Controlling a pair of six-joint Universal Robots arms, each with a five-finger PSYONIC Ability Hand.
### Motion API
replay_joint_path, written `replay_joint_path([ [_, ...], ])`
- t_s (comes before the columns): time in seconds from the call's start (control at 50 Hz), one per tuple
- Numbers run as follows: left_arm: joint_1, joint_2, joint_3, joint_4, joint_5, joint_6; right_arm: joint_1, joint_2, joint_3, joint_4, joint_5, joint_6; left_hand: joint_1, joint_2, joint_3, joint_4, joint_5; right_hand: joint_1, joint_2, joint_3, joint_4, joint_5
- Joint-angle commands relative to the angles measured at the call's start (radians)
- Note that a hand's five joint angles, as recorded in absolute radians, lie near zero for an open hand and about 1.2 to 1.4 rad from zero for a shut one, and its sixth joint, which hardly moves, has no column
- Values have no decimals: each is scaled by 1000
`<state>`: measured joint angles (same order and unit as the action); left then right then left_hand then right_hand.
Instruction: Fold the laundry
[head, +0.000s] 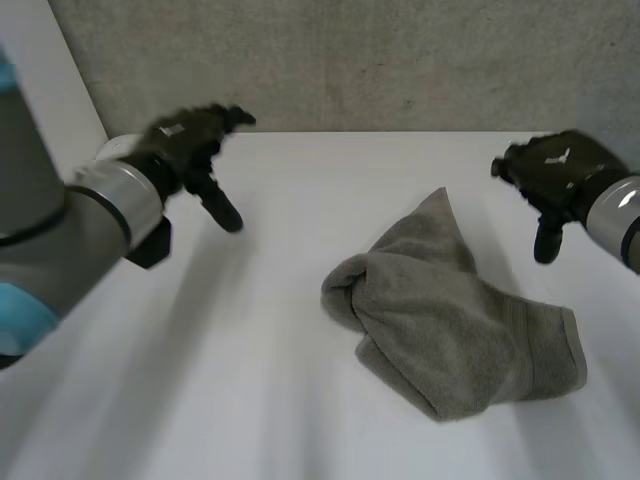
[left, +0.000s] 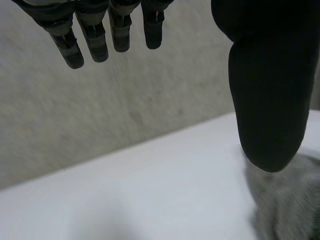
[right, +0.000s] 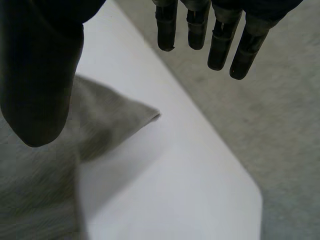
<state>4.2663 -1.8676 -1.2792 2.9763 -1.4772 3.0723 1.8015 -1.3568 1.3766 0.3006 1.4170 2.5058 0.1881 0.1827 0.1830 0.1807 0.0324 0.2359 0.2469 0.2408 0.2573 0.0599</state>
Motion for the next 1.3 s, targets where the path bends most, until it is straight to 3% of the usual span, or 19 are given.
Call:
replay_joint_path([
  [0.02, -46, -148, -17, 50, 31, -7, 2, 79, 1, 69, -76, 7, 8, 13, 13, 15, -11, -31, -42, -35, -52, -29],
  [0.16, -114, -286, -75, 211, 29, -33, 1, 217, -8, 117, -216, 111, 17, 22, 22, 24, -2, -31, -42, -35, -52, -29],
  [0.28, -174, -360, -106, 344, 28, -131, 22, 300, -24, 117, -222, 142, 40, 45, 45, 47, 21, -16, -27, -21, -37, -14],
  [0.34, -187, -378, -104, 369, 28, -138, 29, 335, -39, 115, -220, 146, 49, 54, 54, 56, 30, 125, 114, 120, 104, 126],
  [0.38, -220, -407, -92, 403, 21, -136, 30, 337, -48, 106, -222, 180, 72, 78, 77, 80, 53, 449, 438, 444, 428, 451],
  [0.4, -220, -407, -92, 403, 21, -136, 30, 337, -48, 106, -222, 180, 72, 78, 77, 80, 54, 451, 440, 446, 429, 452],
  [0.46, -243, -435, -60, 428, 9, -135, 32, 320, -57, 77, -222, 243, 160, 166, 166, 168, 142, 828, 817, 823, 807, 829],
  [0.52, -258, -463, -17, 437, -15, -132, 38, 276, -53, 36, -224, 284, 319, 324, 324, 326, 300, 1159, 1148, 1154, 1137, 1160],
  [0.54, -263, -472, 6, 437, -28, -126, 39, 248, -48, 11, -227, 295, 528, 534, 533, 536, 509, 1160, 1149, 1155, 1139, 1162],
  [0.56, -263, -472, 6, 437, -28, -126, 39, 248, -48, 11, -227, 295, 530, 536, 535, 538, 512, 1160, 1149, 1155, 1139, 1162],
  [0.6, -266, -487, 56, 438, -52, -101, 45, 191, -41, -47, -231, 301, 992, 998, 997, 1000, 974, 1160, 1149, 1155, 1139, 1162],
  [0.66, -266, -490, 118, 438, -77, -52, 48, 162, -41, -80, -231, 301, 1208, 1213, 1213, 1215, 1189, 1160, 1149, 1155, 1139, 1162],
  [0.78, -266, -466, 235, 441, -135, 9, 67, 59, -51, -270, -231, 311, 1208, 1214, 1213, 1216, 1189, 1160, 1149, 1155, 1139, 1162],
  [0.82, -253, -395, 314, 463, -202, 11, 75, 35, -48, -348, -222, 324, 1208, 1214, 1213, 1216, 1189, 1160, 1149, 1155, 1139, 1162],
  [0.92, -208, -239, 359, 553, -300, 11, 79, -172, 79, -789, -194, 424, 1208, 1214, 1213, 1216, 1189, 1160, 1149, 1155, 1139, 1162],
  [1.02, -180, -72, 318, 598, -311, 11, 84, -280, 206, -1088, -199, 482, 1208, 1214, 1213, 1216, 1189, 1160, 1149, 1155, 1139, 1162],
  [1.06, -175, -28, 285, 601, -304, 11, 90, -297, 243, -1104, -204, 482, 1208, 1214, 1213, 1216, 1189, 1160, 1149, 1155, 1139, 1162],
  [1.2, -174, 154, -27, 602, -148, 25, 96, -285, 266, -799, -280, 475, 1208, 1214, 1213, 1216, 1189, 1160, 1149, 1155, 1139, 1162],
  [1.3, -161, 215, -272, 601, -66, 31, 111, -141, 216, -374, -415, 316, 1208, 1214, 1213, 1216, 1189, 1160, 1149, 1155, 1139, 1162],
])
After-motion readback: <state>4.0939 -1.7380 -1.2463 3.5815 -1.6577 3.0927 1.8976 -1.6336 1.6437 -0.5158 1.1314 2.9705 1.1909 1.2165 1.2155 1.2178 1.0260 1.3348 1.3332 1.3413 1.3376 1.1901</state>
